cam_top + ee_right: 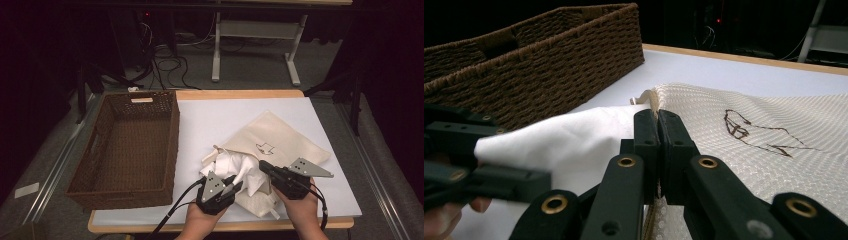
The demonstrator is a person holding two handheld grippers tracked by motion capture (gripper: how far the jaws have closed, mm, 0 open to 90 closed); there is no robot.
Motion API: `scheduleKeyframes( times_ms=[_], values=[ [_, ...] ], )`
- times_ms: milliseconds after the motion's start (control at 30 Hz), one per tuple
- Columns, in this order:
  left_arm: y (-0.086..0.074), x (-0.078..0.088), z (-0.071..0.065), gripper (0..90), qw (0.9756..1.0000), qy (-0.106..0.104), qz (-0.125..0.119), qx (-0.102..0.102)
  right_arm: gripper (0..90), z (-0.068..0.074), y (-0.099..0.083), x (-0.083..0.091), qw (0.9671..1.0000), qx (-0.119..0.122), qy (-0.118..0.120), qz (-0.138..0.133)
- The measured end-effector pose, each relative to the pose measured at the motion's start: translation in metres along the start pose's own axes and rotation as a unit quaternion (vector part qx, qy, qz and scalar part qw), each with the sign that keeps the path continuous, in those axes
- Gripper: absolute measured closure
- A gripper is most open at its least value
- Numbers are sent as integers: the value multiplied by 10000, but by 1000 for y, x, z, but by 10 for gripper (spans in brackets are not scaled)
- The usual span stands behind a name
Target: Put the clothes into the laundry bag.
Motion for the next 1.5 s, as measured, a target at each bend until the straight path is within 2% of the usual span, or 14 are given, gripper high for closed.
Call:
scheduleKeyframes(
  times_ms=[133,233,367,467,600,667,767,833,933,967,1067,1100,1300,1500],
  values=[
    [4,-13,2,848,10000,19,55,71,883,0,0,0,10000,-22,-4,-4],
    [9,-28,1,848,9996,36,114,247,883,-1,-1,1,10000,-30,8,-13],
    [18,-45,-4,839,9998,95,157,80,883,-1,0,1,10000,-10,59,-37],
    [19,-48,-4,765,9999,110,130,28,883,-1,0,2,10000,-43,15,-36],
    [13,-35,-5,546,9998,85,-61,-144,883,-1,0,2,10000,-49,13,-25],
    [9,-24,-5,428,9998,79,-152,-75,883,-1,0,2,10000,-36,7,-19],
    [3,-6,-4,349,9997,51,-177,-150,883,-1,0,2,10000,3,11,-29],
    [-2,5,-1,337,9996,62,-206,-178,883,0,-1,2,10000,-8,4,-14],
    [-11,17,11,319,9989,248,-143,-373,882,0,0,2,10000,11,-1,-6],
    [-14,19,15,317,9990,268,-138,-343,882,0,-1,1,10000,4,-8,6],
    [-21,20,26,281,9998,149,-81,43,882,0,-1,1,10000,11,-15,21],
    [-23,20,28,266,9998,176,-30,67,882,0,-1,0,10000,11,-32,19],
    [-20,26,31,254,9991,376,-133,111,882,0,-3,1,10000,41,-21,51],
    [-15,31,32,271,9983,511,-263,-19,882,-1,-2,2,10000,41,7,27]
  ],
)
Point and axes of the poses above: each handheld gripper's, and its own axes: x roughly backward along the jaws, y roughly out of its top, z roughly to its left, the point moved 3 cm from there along -x, roughly forward along the jaws
